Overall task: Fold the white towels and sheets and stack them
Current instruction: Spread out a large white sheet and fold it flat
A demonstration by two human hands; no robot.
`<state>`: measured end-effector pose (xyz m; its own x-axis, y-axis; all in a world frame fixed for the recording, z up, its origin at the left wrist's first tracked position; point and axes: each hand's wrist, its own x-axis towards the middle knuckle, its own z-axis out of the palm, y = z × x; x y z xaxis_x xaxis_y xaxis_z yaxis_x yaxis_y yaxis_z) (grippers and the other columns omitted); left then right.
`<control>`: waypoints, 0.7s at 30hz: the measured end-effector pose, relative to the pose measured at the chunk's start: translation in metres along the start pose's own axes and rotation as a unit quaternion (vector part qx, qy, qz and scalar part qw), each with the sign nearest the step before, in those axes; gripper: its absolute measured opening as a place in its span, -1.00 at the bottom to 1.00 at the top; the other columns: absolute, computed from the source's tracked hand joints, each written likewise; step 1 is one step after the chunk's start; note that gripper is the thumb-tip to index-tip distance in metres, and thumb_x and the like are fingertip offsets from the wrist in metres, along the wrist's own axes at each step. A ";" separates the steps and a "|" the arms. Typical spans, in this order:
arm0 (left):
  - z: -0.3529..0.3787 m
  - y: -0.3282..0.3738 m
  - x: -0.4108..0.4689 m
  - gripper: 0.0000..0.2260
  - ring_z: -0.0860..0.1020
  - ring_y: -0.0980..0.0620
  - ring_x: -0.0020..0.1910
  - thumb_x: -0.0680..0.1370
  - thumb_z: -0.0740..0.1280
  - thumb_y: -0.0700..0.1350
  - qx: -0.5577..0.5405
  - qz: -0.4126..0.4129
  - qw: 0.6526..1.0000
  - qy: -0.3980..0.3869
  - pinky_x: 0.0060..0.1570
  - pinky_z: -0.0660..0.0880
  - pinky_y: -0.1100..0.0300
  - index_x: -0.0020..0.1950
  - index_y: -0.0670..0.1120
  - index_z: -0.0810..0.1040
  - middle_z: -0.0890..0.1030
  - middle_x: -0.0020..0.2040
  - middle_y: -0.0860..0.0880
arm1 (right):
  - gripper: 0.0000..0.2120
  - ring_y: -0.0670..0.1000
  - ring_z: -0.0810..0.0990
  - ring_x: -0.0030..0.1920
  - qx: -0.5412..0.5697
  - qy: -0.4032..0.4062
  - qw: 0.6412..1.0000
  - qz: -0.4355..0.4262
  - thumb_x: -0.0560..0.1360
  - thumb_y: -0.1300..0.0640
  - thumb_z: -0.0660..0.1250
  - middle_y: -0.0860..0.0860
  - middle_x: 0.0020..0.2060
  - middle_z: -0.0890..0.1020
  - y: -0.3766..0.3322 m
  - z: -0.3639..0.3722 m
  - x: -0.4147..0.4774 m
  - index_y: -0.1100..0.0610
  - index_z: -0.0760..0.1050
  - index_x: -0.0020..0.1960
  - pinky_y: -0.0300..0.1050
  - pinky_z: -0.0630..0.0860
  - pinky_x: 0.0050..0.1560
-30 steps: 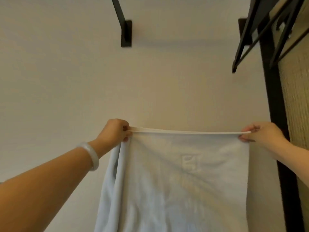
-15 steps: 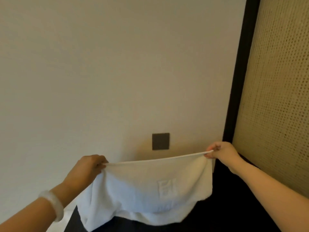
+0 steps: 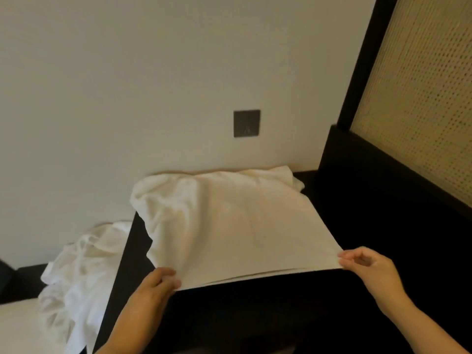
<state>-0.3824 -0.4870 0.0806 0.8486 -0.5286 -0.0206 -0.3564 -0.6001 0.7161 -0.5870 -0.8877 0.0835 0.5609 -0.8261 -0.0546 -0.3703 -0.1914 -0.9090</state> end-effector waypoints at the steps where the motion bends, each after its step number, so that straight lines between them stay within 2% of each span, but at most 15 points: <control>1: 0.009 -0.009 -0.011 -0.85 0.64 0.12 -0.01 0.45 0.47 -0.06 0.026 0.006 0.999 -0.022 0.14 0.48 0.28 0.01 0.05 0.67 0.67 0.00 0.04 | -0.73 -0.20 0.64 -0.17 -0.005 0.004 1.000 0.006 0.42 0.31 0.50 -0.18 -0.19 0.69 0.014 0.002 -0.010 -0.06 0.63 -0.25 -0.25 0.47 -0.12; 2: 0.018 -0.016 -0.019 -0.85 0.65 0.07 -0.02 0.44 0.50 -0.10 0.037 0.005 0.998 -0.048 0.12 0.52 0.16 -0.02 0.07 0.67 0.67 -0.03 0.02 | -0.72 -0.18 0.64 -0.16 -0.012 0.011 1.000 0.010 0.43 0.34 0.48 -0.15 -0.20 0.69 0.025 0.004 -0.017 -0.04 0.62 -0.24 -0.24 0.48 -0.11; 4: 0.030 -0.029 -0.031 -0.82 0.64 -0.01 -0.01 0.40 0.55 -0.20 0.082 0.045 0.996 0.001 0.00 0.56 0.12 -0.08 0.04 0.70 0.66 -0.02 0.04 | -0.70 -0.17 0.62 -0.16 -0.035 0.038 0.999 0.014 0.44 0.39 0.45 -0.08 -0.23 0.67 0.041 0.007 -0.028 -0.01 0.59 -0.24 -0.16 0.53 -0.04; 5: 0.037 -0.034 -0.032 -0.82 0.60 -0.05 -0.04 0.36 0.57 -0.24 0.150 0.100 0.982 0.060 -0.11 0.57 0.10 -0.11 -0.01 0.71 0.66 -0.01 0.00 | -0.70 -0.16 0.62 -0.16 -0.049 0.053 0.997 0.013 0.44 0.41 0.44 -0.06 -0.25 0.66 0.046 0.009 -0.032 0.02 0.57 -0.24 -0.10 0.56 0.03; 6: 0.038 -0.035 -0.035 -0.86 0.55 -0.06 -0.06 0.36 0.55 -0.23 0.192 0.159 0.966 0.074 -0.21 0.54 0.08 -0.14 -0.05 0.72 0.66 -0.03 -0.04 | -0.72 -0.12 0.61 -0.14 -0.065 0.063 0.996 0.009 0.45 0.41 0.43 -0.05 -0.24 0.65 0.048 0.011 -0.036 0.04 0.56 -0.23 -0.05 0.56 0.09; 7: 0.038 -0.037 -0.038 -0.91 0.49 -0.06 -0.08 0.37 0.51 -0.19 0.231 0.180 0.954 0.070 -0.26 0.47 0.07 -0.15 -0.05 0.72 0.66 -0.04 -0.05 | -0.73 -0.09 0.60 -0.11 -0.093 0.067 0.993 0.000 0.47 0.39 0.42 -0.03 -0.20 0.65 0.048 0.013 -0.038 0.04 0.54 -0.22 -0.06 0.54 0.12; 10: 0.038 -0.019 -0.038 -0.78 0.46 -0.08 -0.12 0.26 0.59 -0.24 0.260 0.150 0.951 0.080 -0.23 0.34 0.07 -0.17 -0.01 0.70 0.65 -0.07 0.00 | -0.72 -0.09 0.44 -0.04 -0.250 0.052 0.965 -0.060 0.49 0.33 0.39 0.05 0.01 0.54 0.041 0.020 -0.041 -0.06 0.53 -0.17 -0.33 0.36 0.00; 12: 0.045 0.001 -0.033 -0.76 0.50 -0.03 -0.10 0.27 0.60 -0.21 0.264 0.174 0.946 0.072 -0.19 0.41 0.08 -0.13 0.01 0.69 0.64 -0.07 0.06 | -0.76 -0.06 0.35 0.07 -0.333 0.014 0.928 -0.166 0.48 0.29 0.39 -0.04 0.03 0.53 0.027 0.032 -0.044 -0.06 0.57 -0.05 -0.25 0.27 0.06; 14: 0.053 0.021 -0.027 -0.78 0.54 0.00 -0.08 0.34 0.57 -0.15 0.241 0.212 0.947 0.024 -0.13 0.50 0.10 -0.05 0.02 0.68 0.62 -0.05 0.09 | -0.79 -0.06 0.38 0.12 -0.336 -0.081 0.906 -0.246 0.50 0.27 0.40 -0.12 0.01 0.53 0.015 0.050 -0.048 0.00 0.61 0.05 -0.18 0.28 0.18; 16: 0.066 0.032 -0.015 -0.82 0.52 0.00 0.00 0.48 0.46 -0.09 0.238 0.252 0.938 -0.018 -0.01 0.49 0.11 0.07 0.01 0.64 0.59 0.03 0.09 | -0.80 -0.10 0.41 0.13 -0.330 -0.168 0.891 -0.262 0.54 0.24 0.38 -0.13 0.04 0.54 0.010 0.067 -0.052 0.04 0.62 0.12 -0.24 0.28 0.22; 18: 0.076 0.033 -0.003 -0.82 0.44 0.02 0.10 0.61 0.28 -0.05 0.231 0.248 0.940 -0.047 0.11 0.38 0.16 0.20 0.03 0.56 0.52 0.14 0.10 | -0.82 -0.10 0.45 0.11 -0.317 -0.186 0.893 -0.259 0.55 0.24 0.38 -0.12 0.04 0.54 0.014 0.075 -0.052 0.07 0.62 0.12 -0.29 0.32 0.20; 21: 0.083 0.028 0.006 -0.80 0.42 0.03 0.06 0.66 0.15 -0.07 0.205 0.242 0.948 -0.042 0.08 0.33 0.20 0.15 0.01 0.55 0.51 0.12 0.08 | -0.88 -0.06 0.50 0.06 -0.311 -0.167 0.894 -0.276 0.54 0.25 0.40 -0.10 -0.01 0.56 0.021 0.074 -0.052 0.10 0.62 0.05 -0.28 0.40 0.13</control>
<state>-0.4197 -0.5567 0.0430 0.5194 -0.8367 0.1737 -0.8321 -0.4489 0.3256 -0.5690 -0.8092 0.0367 0.9372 -0.3290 0.1163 -0.2497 -0.8652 -0.4349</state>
